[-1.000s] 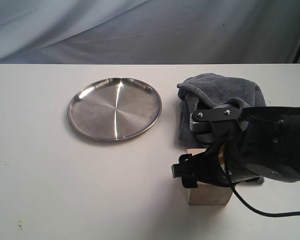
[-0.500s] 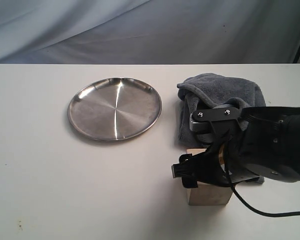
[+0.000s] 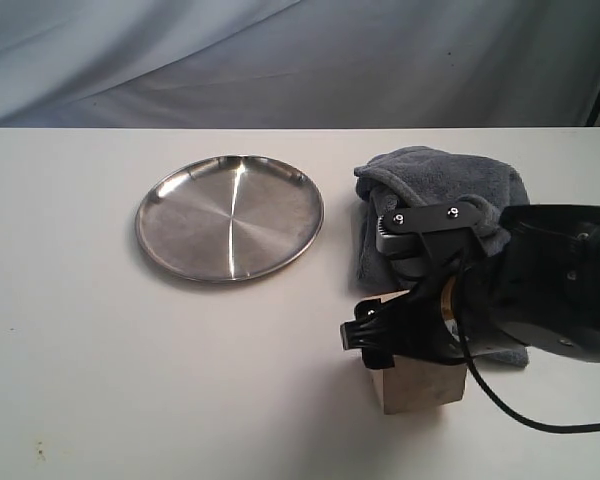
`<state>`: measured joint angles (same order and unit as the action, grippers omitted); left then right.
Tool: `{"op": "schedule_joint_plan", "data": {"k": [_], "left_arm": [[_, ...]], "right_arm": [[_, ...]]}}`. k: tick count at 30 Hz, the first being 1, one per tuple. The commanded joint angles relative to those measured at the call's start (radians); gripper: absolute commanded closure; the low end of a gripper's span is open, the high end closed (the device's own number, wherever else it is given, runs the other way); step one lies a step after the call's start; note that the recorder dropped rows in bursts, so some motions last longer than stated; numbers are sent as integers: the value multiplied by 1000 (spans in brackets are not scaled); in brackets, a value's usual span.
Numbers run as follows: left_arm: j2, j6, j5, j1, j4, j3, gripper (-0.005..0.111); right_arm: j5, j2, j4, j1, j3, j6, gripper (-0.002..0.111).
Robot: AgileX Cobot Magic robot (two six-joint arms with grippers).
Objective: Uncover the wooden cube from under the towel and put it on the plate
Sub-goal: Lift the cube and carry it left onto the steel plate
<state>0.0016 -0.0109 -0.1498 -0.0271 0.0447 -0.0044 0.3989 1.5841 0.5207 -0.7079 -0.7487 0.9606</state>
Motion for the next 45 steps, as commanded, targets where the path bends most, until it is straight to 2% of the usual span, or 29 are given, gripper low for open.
{"op": "schedule_joint_plan", "data": {"k": [1, 9, 25, 35, 45], "left_arm": [[-2, 1, 4, -1, -1, 4, 105], [-2, 1, 4, -1, -1, 4, 105], [-2, 1, 4, -1, -1, 4, 105], [-2, 3, 4, -1, -1, 4, 105], [-2, 0, 4, -1, -1, 4, 105]], "right_arm": [[-52, -43, 2, -1, 3, -20, 44], [-55, -46, 2, -3, -65, -68, 44], [-114, -18, 2, -3, -340, -182, 44], [-137, 222, -1, -3, -585, -311, 44], [-147, 492, -134, -3, -852, -427, 44]]}}
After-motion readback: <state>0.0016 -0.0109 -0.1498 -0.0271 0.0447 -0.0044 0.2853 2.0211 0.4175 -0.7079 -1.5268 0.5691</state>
